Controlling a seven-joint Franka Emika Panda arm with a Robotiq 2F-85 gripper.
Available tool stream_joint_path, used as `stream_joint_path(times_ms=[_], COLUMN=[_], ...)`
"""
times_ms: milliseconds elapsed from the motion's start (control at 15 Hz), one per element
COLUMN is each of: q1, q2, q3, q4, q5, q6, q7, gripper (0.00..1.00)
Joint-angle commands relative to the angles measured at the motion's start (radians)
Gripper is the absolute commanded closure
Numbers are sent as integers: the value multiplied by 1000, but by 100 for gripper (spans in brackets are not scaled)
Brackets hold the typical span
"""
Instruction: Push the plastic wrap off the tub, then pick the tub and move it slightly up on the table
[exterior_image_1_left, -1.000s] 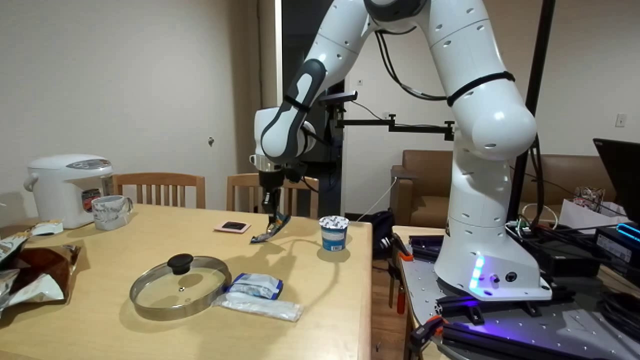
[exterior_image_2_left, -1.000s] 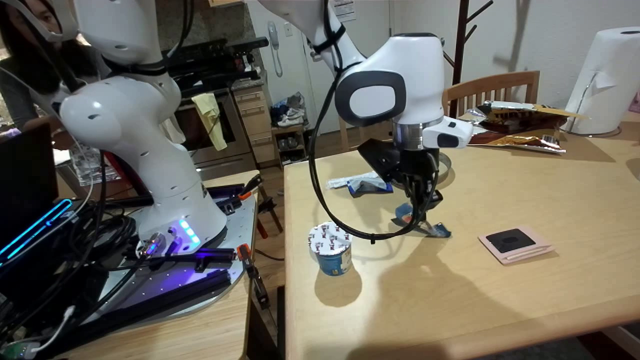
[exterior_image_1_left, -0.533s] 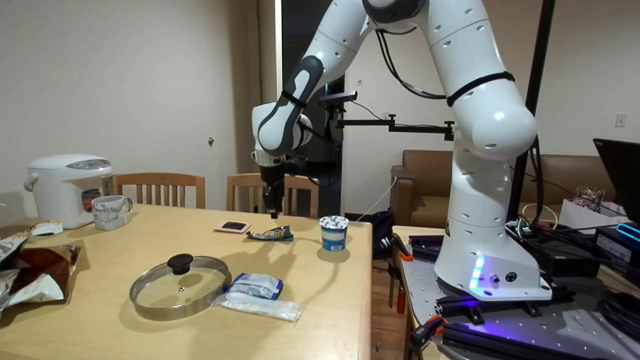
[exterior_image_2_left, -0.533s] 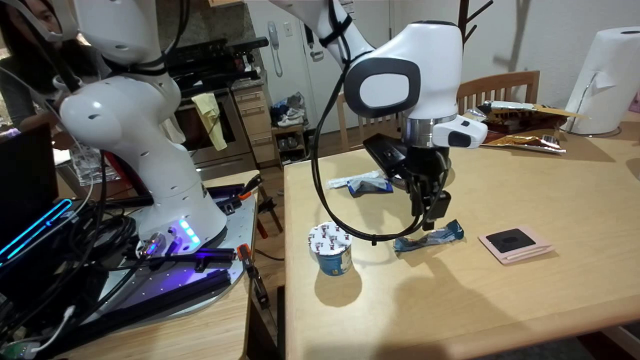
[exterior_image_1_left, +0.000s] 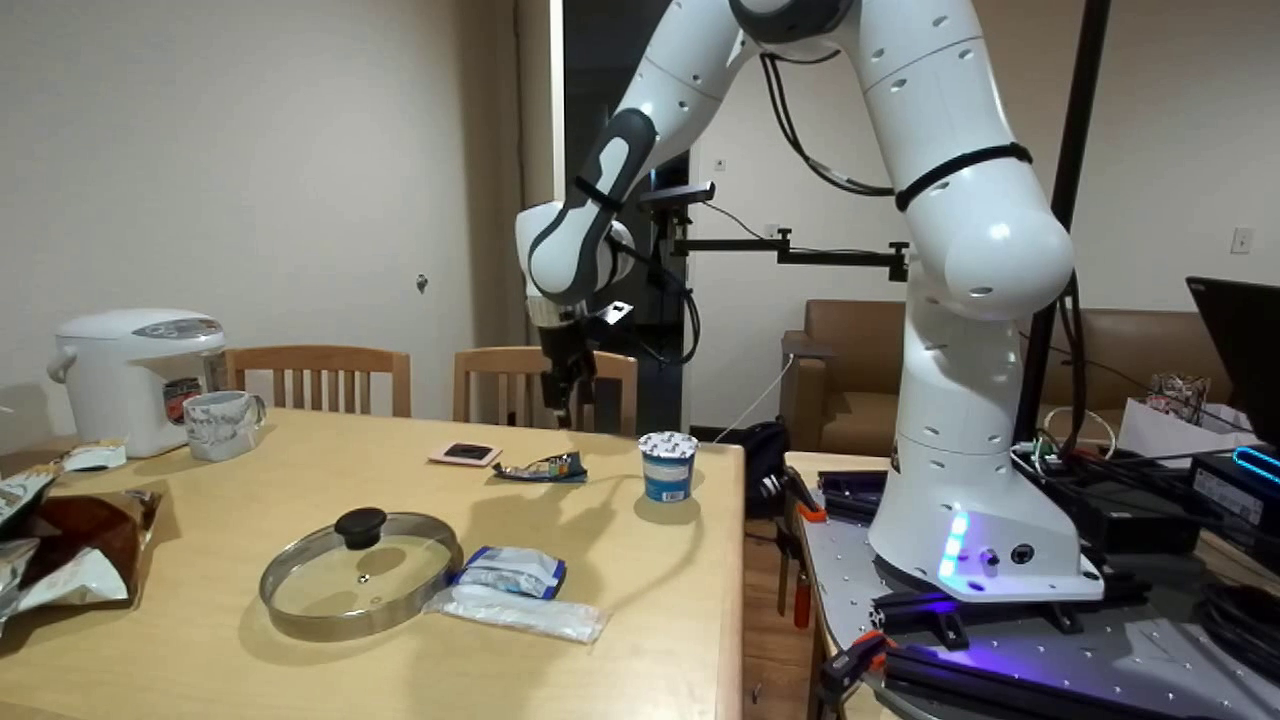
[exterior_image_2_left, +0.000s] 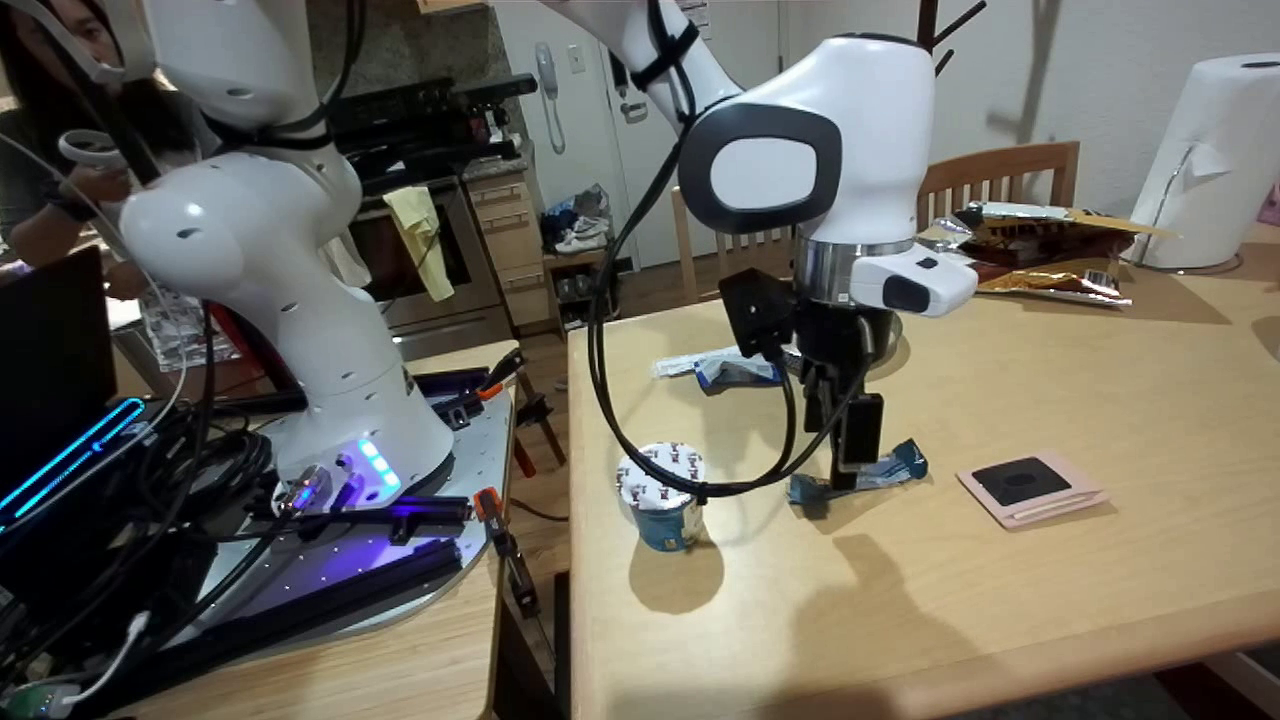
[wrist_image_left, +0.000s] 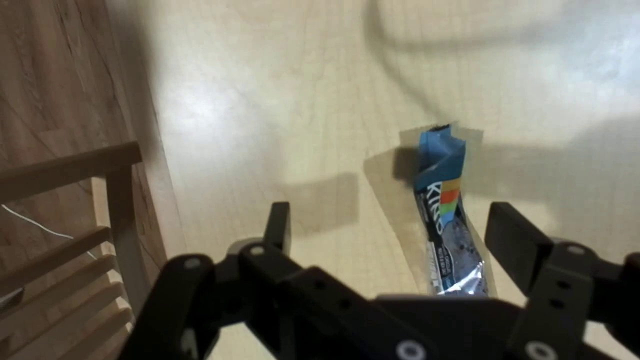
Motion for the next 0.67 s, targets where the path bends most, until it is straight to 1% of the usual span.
stream_joint_path(times_ms=[0,200,600], q1=[9,2,12], q2=[-50,-62,-84], q3=[-19,-9,-17], q4=[-60,-96,-183], q5=[-25,8,32], q6=[-49,-61,10], q7=[88,122,268], gripper=[0,0,0])
